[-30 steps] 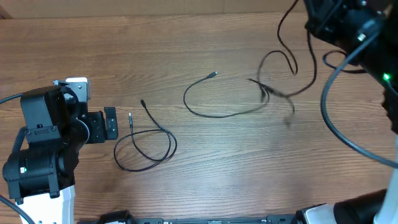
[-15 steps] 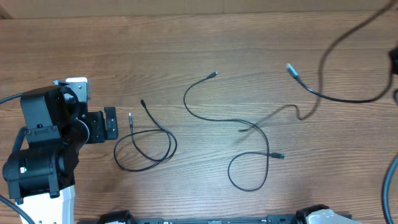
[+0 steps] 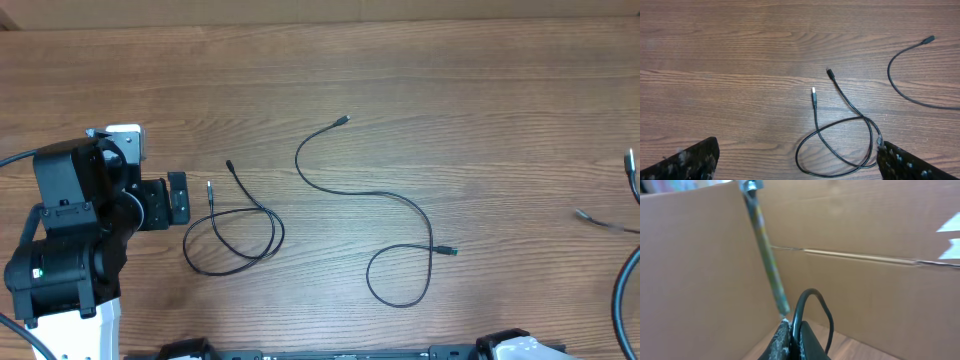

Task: Untangle cables
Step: 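Grasp a black cable from the bundle and drag it rightward, then lay the held cable down at the right edge of the table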

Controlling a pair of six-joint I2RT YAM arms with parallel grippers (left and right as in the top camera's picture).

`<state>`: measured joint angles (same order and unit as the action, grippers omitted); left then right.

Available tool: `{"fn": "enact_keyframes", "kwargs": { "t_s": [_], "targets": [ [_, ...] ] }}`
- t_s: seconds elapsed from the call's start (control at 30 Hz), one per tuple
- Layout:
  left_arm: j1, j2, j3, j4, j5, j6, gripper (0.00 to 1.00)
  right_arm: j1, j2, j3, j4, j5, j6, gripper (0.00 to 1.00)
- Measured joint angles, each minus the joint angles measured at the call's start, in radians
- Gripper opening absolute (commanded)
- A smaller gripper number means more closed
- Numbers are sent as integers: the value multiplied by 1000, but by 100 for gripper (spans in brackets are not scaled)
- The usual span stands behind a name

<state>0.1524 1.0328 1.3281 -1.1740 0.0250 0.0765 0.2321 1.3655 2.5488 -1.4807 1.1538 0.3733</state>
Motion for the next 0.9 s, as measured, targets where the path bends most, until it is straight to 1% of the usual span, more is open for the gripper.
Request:
{"fn": "enact_keyframes", "kwargs": {
  "t_s": [0.2,0.27,0.33,0.4,0.43,0.53,0.6,0.63,0.67,0.7,0.77,0.9],
  "targets": [
    [0,0,0,0,0,0,100,-110,68,4,0,15,-1,4],
    [0,0,0,0,0,0,99,-176,118,4,-5,-11,-1,4],
    [0,0,0,0,0,0,100,-277,204,3,-19,-67,-2,4],
    [0,0,0,0,0,0,99,-408,290,2,-51,-164,-3,4],
    [0,0,0,0,0,0,100,-441,305,2,-62,-193,-3,4],
    [0,0,0,0,0,0,100,-684,405,-1,-146,-433,10,4],
    [0,0,0,0,0,0,100,-821,454,-5,-171,-541,14,4],
    [0,0,0,0,0,0,100,-925,482,-14,-182,-640,16,4],
    [0,0,0,0,0,0,100,-967,492,-21,-184,-686,15,4],
    [0,0,0,0,0,0,100,-1050,508,-37,-185,-760,15,4],
    [0,0,0,0,0,0,100,-1165,531,-79,-180,-873,16,4],
    [0,0,0,0,0,0,100,-1266,552,-119,-181,-1013,16,4]
  ]
}}
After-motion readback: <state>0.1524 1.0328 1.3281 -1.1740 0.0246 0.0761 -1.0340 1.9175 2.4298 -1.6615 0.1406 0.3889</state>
